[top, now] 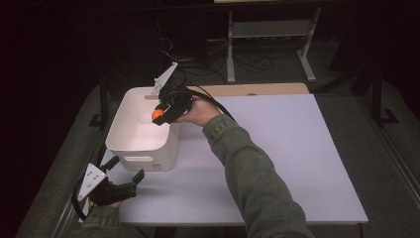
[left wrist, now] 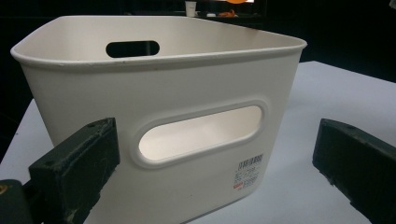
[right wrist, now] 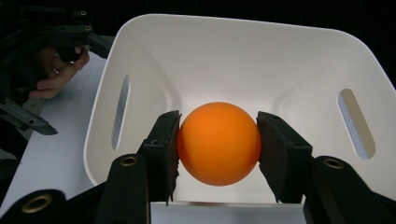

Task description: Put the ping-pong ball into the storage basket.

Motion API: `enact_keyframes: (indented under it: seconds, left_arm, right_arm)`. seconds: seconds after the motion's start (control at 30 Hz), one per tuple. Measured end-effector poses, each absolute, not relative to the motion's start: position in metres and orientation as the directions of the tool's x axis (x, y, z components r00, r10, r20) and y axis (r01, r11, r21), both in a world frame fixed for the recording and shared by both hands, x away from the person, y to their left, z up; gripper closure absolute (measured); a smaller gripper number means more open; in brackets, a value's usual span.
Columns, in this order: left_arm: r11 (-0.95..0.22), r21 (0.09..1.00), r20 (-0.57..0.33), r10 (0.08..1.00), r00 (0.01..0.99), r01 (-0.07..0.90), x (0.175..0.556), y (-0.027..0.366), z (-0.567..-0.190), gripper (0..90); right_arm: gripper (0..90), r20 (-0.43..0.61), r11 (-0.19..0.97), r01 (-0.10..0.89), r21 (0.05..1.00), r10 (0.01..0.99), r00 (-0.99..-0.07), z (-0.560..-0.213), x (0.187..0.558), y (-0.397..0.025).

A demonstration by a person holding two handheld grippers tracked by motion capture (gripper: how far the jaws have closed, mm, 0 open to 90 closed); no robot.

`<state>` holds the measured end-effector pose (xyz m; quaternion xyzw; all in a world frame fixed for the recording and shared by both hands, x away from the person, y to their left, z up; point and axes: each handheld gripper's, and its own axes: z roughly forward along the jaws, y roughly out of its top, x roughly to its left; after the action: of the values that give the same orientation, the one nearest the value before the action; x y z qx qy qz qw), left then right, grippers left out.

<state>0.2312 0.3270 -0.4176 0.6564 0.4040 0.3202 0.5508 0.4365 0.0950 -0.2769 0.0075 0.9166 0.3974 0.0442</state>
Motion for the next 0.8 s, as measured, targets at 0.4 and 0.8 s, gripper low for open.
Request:
enact_keyframes:
  seconds: [0.4,0.8]
  left_arm:
    - [-0.07,0.982,-0.022,0.882,0.47,0.178,0.231,0.327,-0.418,0.0]
    - [-0.073,0.981,-0.021,0.883,0.468,0.182,0.232,0.326,-0.418,0.0]
  right_arm:
    - [37.2,0.003,0.631,0.056,0.774,0.084,-0.996,-0.285,0.439,0.103]
    - [15.5,0.018,0.644,0.109,0.757,0.146,-0.989,-0.287,0.441,0.085]
